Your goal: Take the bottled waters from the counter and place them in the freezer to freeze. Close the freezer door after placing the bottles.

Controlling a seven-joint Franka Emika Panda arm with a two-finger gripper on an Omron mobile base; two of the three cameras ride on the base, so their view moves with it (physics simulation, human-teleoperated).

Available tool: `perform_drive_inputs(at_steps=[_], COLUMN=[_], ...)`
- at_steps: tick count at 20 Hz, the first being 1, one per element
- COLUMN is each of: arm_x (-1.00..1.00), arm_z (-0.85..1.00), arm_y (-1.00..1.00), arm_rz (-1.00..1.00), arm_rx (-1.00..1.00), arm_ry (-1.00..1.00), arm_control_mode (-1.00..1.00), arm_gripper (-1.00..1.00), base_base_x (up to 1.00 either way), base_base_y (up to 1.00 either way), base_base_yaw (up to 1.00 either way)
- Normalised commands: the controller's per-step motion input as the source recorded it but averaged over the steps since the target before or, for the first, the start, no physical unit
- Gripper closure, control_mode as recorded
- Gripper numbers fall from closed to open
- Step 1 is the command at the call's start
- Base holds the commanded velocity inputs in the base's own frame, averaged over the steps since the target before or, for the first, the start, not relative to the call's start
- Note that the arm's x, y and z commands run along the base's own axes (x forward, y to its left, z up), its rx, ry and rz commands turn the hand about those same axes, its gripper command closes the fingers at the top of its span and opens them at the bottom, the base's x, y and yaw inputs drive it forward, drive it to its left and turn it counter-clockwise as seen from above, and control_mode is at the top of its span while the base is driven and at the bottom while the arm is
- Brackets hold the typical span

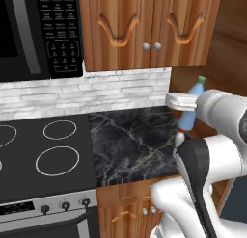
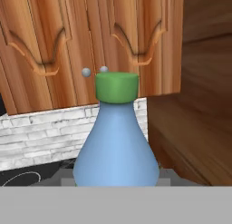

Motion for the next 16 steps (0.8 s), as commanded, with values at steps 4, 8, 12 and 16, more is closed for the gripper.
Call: perform_drive_inputs(at_steps=[4, 8, 12, 16], arm_x=[0.00, 0.00, -0.17, -0.43], arm_z=[-0.07, 0.00, 0.00, -0.10], arm_y=[-0.34, -0.27, -0.04, 0.00], arm_rz=[0.16, 0.21, 0.10, -0.01], arm_rx=[-0.01, -0.11, -0.07, -0.09], arm_ry=[-0.02, -0.09, 0.00, -0.05], arm_control_mode=[-1.00, -1.00, -1.00, -1.00], arm_gripper=[1.00, 1.00, 1.00, 1.00], base_base_x=[0.00, 0.00, 0.00, 0.00], base_base_y=[0.00, 0.00, 0.00, 0.00], base_base_yaw=[0.00, 0.00, 0.00, 0.00])
